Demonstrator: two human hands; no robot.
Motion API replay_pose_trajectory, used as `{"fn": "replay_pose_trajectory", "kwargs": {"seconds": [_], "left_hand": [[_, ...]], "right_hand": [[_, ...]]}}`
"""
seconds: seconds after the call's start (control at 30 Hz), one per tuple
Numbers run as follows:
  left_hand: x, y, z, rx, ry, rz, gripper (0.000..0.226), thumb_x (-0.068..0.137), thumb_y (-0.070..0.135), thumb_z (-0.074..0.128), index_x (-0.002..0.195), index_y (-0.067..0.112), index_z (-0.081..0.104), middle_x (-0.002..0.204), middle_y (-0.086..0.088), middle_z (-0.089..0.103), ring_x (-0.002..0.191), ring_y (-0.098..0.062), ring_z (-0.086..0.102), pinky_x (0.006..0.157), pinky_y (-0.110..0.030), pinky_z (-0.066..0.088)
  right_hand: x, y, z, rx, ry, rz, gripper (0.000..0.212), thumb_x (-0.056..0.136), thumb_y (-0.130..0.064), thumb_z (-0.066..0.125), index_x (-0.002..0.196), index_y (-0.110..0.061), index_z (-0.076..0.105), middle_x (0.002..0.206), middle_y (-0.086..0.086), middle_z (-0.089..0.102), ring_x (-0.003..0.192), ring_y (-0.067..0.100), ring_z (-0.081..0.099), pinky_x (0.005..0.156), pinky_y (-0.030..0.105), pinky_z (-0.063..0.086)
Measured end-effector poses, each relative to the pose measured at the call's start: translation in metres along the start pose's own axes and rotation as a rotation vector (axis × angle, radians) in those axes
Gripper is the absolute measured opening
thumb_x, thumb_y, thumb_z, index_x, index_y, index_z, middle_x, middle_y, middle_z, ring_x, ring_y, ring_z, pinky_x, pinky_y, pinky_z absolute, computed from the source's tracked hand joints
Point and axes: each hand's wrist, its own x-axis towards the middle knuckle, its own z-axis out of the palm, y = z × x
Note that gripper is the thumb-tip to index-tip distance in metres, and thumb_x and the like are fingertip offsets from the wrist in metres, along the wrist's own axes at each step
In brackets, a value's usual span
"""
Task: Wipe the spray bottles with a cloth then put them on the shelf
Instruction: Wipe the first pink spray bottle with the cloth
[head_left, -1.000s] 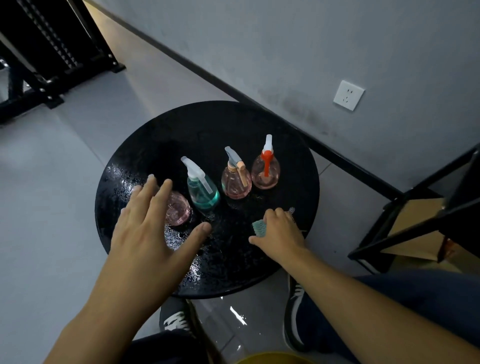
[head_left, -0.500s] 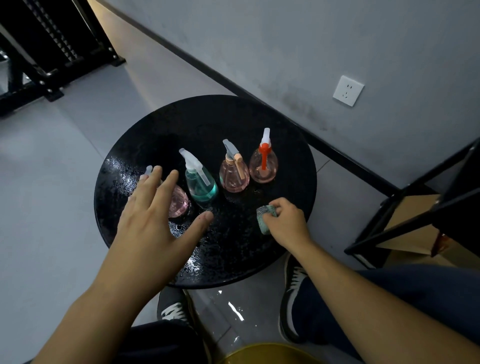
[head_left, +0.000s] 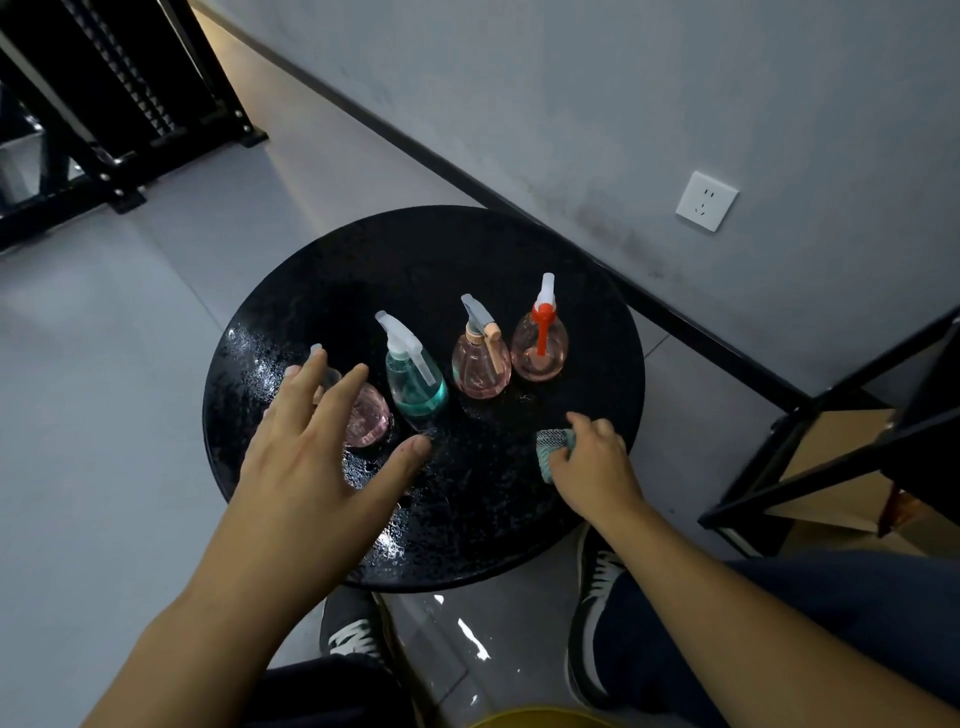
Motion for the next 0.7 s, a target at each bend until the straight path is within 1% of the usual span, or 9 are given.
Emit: {"fn": "replay_pose_trajectory", "kwargs": {"seconds": [0.1,0.17,0.23,0.27,0.4,0.53,0.6,0.7], "left_hand": [[0.0,-0.002,0.0,-0.007,-0.003,-0.011,0.09,0.086,0.08,0.053,0.163,0.038,0.034,0.177,0.014,0.009,0.164,-0.012,0.007,0.13,-0.046,0.022],[-0.001,-0.004,0.0,-0.007,-0.001,-0.019,0.089,0.085,0.08,0.052,0.163,0.038,0.035,0.177,0.013,0.01,0.164,-0.013,0.008,0.13,-0.047,0.022],[-0.002,-0.008,-0.001,-0.009,0.004,-0.035,0.089,0.085,0.079,0.053,0.162,0.038,0.037,0.177,0.011,0.012,0.164,-0.014,0.009,0.131,-0.048,0.023],[-0.003,-0.01,-0.002,-0.011,0.006,-0.043,0.089,0.085,0.079,0.053,0.162,0.038,0.038,0.177,0.01,0.013,0.164,-0.014,0.009,0.131,-0.048,0.023],[-0.004,-0.014,-0.005,-0.019,0.011,-0.051,0.088,0.084,0.08,0.053,0.16,0.039,0.039,0.177,0.009,0.015,0.164,-0.016,0.011,0.13,-0.05,0.023],[-0.005,-0.014,-0.005,-0.021,0.01,-0.053,0.088,0.083,0.08,0.053,0.16,0.039,0.039,0.177,0.01,0.014,0.164,-0.016,0.011,0.131,-0.049,0.023],[-0.006,-0.015,-0.006,-0.024,0.014,-0.054,0.088,0.084,0.079,0.054,0.16,0.039,0.04,0.177,0.009,0.015,0.164,-0.016,0.012,0.13,-0.049,0.024],[-0.006,-0.017,-0.006,-0.033,0.018,-0.059,0.085,0.084,0.078,0.056,0.159,0.04,0.042,0.176,0.008,0.017,0.164,-0.017,0.013,0.13,-0.048,0.023]], "right_hand": [[0.001,-0.001,0.001,-0.006,-0.046,-0.03,0.047,0.104,-0.027,0.044,0.15,-0.021,0.051,0.151,0.005,0.043,0.137,0.025,0.038,0.111,0.042,0.044],[0.001,-0.005,0.001,-0.004,-0.061,-0.017,0.05,0.104,-0.035,0.042,0.151,-0.02,0.05,0.155,0.006,0.04,0.14,0.026,0.036,0.114,0.041,0.04],[0.0,-0.009,0.0,-0.04,-0.089,-0.016,0.057,0.101,-0.041,0.046,0.153,-0.018,0.047,0.156,0.008,0.038,0.141,0.029,0.034,0.114,0.041,0.038],[-0.001,-0.01,0.001,-0.072,-0.098,-0.023,0.058,0.1,-0.04,0.049,0.153,-0.017,0.046,0.155,0.009,0.039,0.14,0.03,0.035,0.113,0.041,0.039],[-0.001,-0.012,0.001,-0.116,-0.085,-0.039,0.052,0.101,-0.033,0.055,0.148,-0.013,0.048,0.143,0.012,0.045,0.131,0.031,0.043,0.105,0.039,0.044],[0.006,-0.015,-0.003,-0.044,-0.084,-0.012,0.056,0.097,-0.026,0.064,0.148,-0.009,0.047,0.139,0.014,0.05,0.13,0.031,0.049,0.105,0.039,0.047],[0.008,-0.017,-0.003,-0.046,-0.084,-0.003,0.049,0.095,-0.021,0.066,0.141,-0.009,0.055,0.132,0.013,0.054,0.124,0.03,0.053,0.102,0.039,0.051],[0.008,-0.019,-0.002,-0.088,-0.075,-0.024,0.032,0.092,-0.019,0.069,0.124,-0.016,0.067,0.119,0.008,0.057,0.113,0.029,0.058,0.095,0.042,0.055]]}}
